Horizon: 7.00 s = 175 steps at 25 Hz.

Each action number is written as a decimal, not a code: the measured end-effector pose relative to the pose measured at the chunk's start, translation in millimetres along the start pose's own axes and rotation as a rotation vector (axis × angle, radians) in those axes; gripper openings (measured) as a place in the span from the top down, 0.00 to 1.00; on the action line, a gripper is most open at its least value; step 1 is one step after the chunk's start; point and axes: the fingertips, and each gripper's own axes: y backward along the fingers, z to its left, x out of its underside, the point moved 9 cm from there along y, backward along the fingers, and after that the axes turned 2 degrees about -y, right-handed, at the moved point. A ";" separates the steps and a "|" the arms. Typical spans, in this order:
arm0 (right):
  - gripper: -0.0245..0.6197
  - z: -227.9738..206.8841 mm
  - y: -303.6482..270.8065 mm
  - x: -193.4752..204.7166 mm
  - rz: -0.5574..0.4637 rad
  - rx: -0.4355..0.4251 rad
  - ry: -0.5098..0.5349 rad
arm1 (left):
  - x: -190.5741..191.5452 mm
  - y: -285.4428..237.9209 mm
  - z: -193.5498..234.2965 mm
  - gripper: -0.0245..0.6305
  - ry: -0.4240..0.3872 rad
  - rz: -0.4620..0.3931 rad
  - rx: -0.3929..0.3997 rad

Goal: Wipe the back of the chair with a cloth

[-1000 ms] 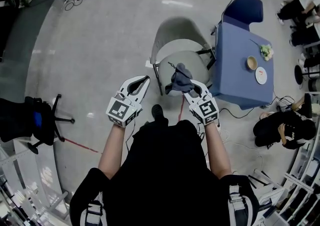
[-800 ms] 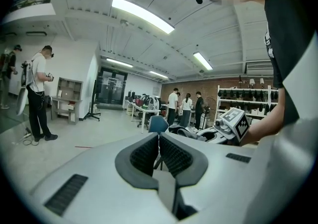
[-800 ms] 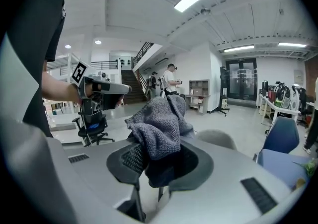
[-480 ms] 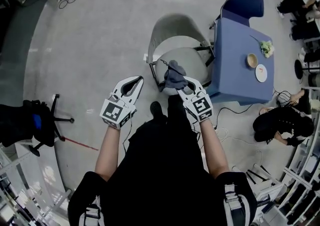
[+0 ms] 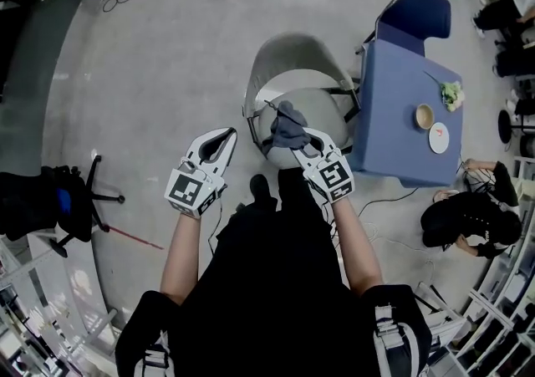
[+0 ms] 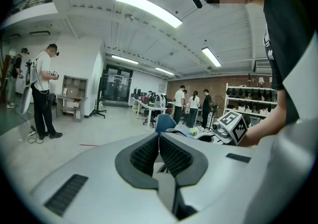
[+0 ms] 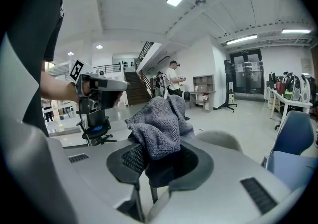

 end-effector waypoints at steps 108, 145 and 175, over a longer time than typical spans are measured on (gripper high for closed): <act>0.77 -249.0 -327.5 85.1 0.242 0.043 0.302 | 55.1 -168.2 91.1 0.92 0.212 0.023 -0.200; 0.77 -321.4 -281.4 91.8 0.244 0.238 0.169 | 57.5 -179.6 85.3 0.92 0.163 0.069 -0.148; 0.77 -359.0 -242.9 124.1 0.277 0.340 0.060 | 58.4 -191.8 82.2 0.92 0.152 0.084 -0.128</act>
